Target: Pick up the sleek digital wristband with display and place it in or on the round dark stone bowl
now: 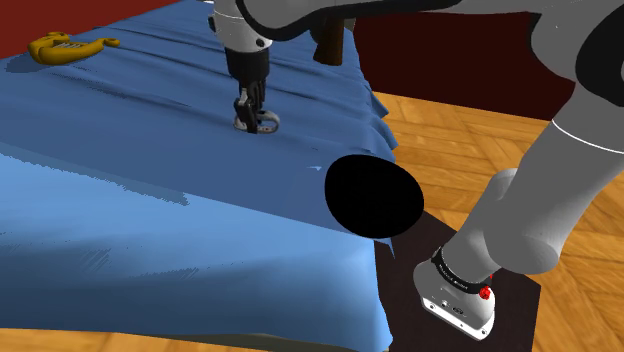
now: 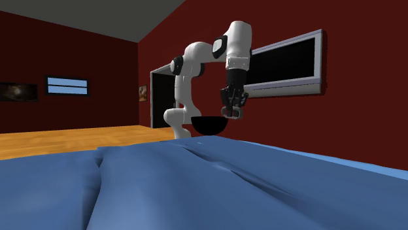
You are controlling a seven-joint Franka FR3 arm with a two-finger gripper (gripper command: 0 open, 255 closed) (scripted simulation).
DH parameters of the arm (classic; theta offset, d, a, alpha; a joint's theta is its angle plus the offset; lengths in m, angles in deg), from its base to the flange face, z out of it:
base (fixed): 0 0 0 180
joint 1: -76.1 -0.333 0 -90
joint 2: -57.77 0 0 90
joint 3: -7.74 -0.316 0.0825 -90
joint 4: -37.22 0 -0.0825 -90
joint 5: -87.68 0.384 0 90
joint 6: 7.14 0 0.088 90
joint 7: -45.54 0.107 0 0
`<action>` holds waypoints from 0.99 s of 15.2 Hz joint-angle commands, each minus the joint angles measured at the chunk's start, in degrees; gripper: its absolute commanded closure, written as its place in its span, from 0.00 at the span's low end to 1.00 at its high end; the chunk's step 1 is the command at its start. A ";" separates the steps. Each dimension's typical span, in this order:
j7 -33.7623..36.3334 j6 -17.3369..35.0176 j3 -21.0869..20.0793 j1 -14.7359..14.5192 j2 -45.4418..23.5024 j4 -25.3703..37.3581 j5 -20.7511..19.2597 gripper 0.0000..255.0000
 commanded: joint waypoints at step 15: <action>-1.05 -8.22 -0.07 0.12 6.48 2.02 1.87 1.00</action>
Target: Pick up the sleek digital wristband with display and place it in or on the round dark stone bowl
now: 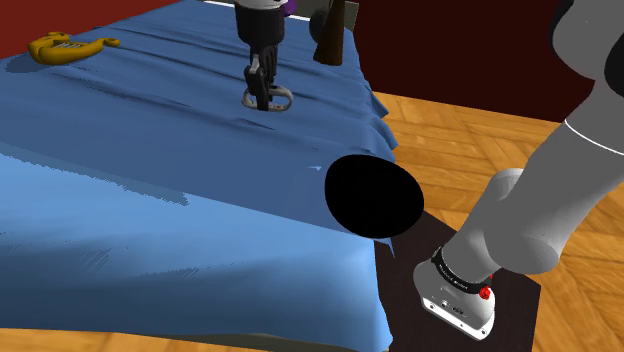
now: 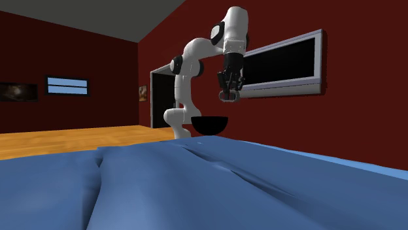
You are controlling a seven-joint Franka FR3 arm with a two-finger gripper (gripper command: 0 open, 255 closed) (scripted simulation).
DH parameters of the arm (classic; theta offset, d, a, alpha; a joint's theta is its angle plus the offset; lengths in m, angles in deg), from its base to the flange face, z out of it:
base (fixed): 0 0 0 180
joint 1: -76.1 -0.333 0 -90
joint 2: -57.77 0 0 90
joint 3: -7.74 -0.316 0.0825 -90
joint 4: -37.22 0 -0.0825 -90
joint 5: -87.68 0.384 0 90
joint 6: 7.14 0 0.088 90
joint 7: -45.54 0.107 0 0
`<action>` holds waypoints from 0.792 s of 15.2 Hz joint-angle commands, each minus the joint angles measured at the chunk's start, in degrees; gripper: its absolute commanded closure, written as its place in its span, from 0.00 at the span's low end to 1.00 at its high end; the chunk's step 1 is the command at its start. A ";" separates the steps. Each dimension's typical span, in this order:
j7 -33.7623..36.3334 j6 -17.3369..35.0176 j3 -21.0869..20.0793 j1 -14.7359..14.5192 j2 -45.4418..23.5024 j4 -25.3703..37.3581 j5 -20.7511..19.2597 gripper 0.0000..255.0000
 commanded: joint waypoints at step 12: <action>-1.63 -0.58 1.47 -2.22 30.15 -28.66 7.10 1.00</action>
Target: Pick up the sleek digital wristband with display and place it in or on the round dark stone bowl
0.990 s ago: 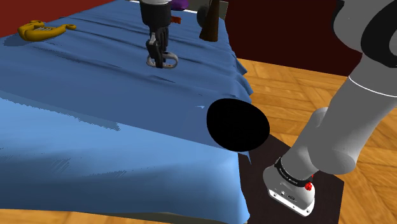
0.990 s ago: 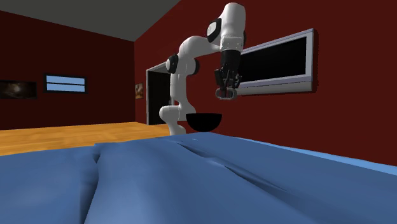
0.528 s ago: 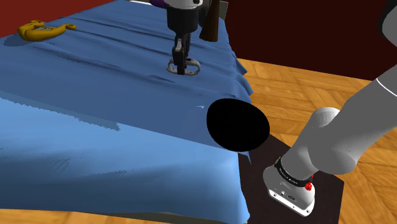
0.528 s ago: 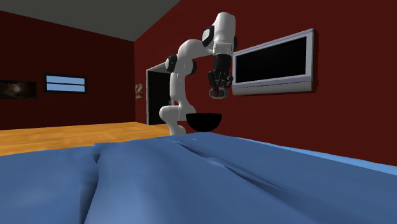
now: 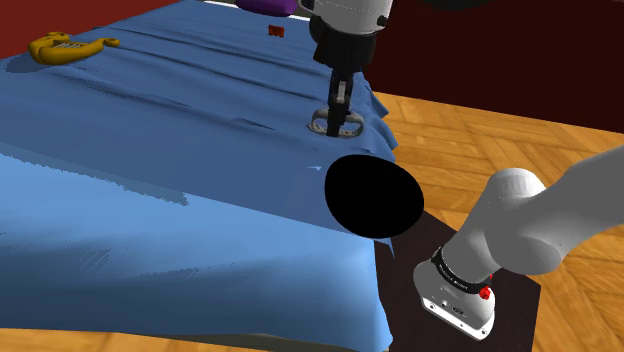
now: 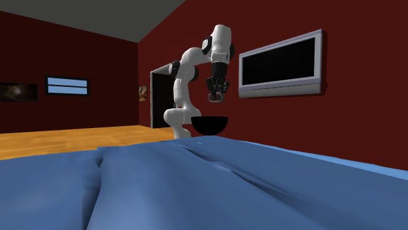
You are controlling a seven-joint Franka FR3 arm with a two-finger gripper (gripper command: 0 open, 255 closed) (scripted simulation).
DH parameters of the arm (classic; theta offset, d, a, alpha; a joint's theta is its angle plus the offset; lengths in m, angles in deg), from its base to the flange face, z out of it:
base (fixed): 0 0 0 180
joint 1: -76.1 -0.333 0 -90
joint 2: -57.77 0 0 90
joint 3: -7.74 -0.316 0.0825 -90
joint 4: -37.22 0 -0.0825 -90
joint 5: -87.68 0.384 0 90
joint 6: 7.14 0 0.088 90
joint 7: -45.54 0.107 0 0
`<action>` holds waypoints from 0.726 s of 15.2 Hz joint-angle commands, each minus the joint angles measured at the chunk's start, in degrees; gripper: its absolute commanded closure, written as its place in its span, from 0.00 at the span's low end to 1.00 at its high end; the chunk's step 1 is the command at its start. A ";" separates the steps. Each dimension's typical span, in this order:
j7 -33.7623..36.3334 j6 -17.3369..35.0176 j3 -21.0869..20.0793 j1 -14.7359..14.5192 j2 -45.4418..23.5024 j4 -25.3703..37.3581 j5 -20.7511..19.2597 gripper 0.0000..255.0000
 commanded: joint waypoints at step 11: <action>0.52 -3.26 0.49 -3.70 19.70 -16.36 3.66 1.00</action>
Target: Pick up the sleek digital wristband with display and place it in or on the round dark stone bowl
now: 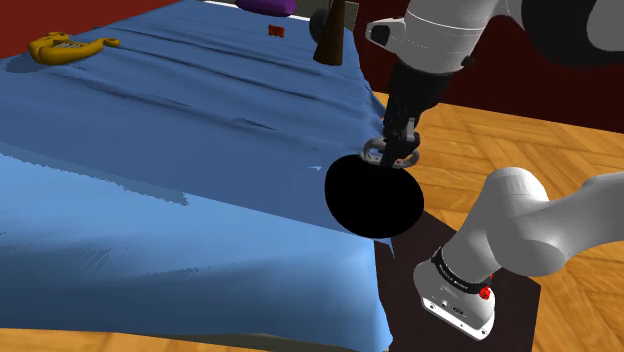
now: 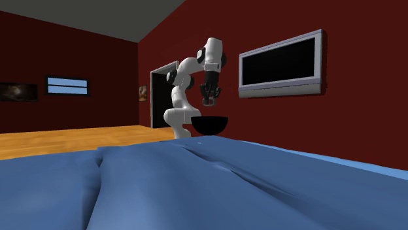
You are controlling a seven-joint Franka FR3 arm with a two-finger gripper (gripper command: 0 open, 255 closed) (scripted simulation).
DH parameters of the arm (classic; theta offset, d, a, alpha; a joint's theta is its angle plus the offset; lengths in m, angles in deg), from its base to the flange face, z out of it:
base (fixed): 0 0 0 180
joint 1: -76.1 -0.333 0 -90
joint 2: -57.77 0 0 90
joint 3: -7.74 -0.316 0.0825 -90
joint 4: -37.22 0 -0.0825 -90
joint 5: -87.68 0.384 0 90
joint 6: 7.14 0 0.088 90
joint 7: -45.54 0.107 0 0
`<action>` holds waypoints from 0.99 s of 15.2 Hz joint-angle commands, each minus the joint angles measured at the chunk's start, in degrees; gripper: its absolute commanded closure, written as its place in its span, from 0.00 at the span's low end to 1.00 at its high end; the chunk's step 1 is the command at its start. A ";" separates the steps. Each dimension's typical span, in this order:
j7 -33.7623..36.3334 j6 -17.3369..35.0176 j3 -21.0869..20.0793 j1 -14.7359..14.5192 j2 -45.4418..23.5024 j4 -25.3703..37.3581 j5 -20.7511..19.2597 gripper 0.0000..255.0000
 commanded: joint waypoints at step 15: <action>0.34 7.36 -1.05 -0.69 1.59 -8.96 1.11 1.00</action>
